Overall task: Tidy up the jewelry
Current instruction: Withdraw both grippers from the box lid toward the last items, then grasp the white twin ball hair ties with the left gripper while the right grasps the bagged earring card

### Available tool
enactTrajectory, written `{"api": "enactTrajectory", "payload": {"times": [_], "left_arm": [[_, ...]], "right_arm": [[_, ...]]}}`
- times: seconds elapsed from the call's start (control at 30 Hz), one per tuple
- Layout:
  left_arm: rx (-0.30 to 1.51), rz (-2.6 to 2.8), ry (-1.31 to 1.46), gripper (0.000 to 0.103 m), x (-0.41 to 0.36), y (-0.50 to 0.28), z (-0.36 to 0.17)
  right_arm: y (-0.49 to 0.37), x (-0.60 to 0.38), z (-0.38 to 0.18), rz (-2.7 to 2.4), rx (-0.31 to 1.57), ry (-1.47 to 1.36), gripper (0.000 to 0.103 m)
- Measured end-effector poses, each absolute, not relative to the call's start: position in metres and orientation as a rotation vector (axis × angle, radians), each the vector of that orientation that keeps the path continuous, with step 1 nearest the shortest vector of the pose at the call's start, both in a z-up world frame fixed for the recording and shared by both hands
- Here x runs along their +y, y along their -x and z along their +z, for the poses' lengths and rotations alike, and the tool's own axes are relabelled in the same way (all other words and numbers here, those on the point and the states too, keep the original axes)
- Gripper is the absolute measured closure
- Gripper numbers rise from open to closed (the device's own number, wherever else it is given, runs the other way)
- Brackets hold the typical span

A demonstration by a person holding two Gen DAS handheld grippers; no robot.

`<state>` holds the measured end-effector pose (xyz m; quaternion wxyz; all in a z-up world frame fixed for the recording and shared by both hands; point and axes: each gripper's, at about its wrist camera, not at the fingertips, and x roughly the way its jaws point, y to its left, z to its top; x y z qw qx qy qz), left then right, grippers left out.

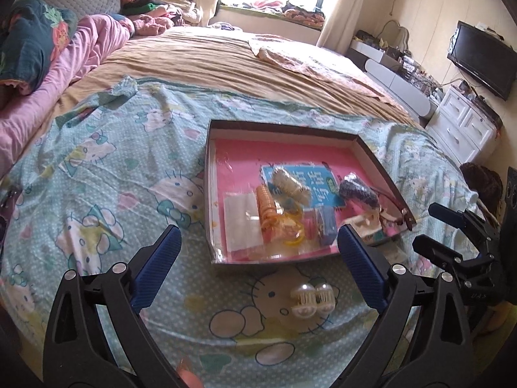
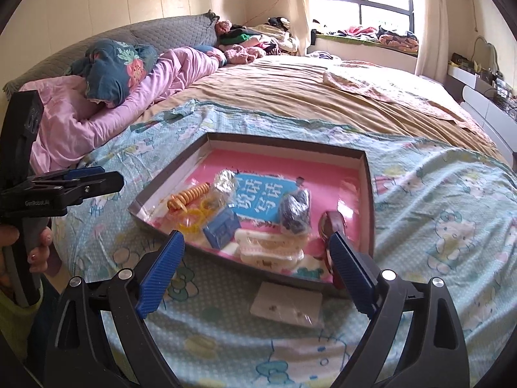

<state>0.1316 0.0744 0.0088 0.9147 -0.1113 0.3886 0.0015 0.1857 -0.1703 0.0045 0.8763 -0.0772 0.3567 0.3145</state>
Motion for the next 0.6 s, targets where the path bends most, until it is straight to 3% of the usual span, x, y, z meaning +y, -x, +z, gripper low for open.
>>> {"api": "enactTrajectory", "payload": {"times": [0.47, 0.6], "left_arm": [[0.946, -0.060, 0.192, 0.014, 0.037, -0.123, -0.040], [0.968, -0.073, 0.173, 0.029, 0.023, -0.125, -0.053]], "right_arm": [[-0.176, -0.194, -0.037, 0.611, 0.864, 0.137, 0.013], [-0.178, -0.198, -0.048, 0.601, 0.889, 0.135, 0.013]]}}
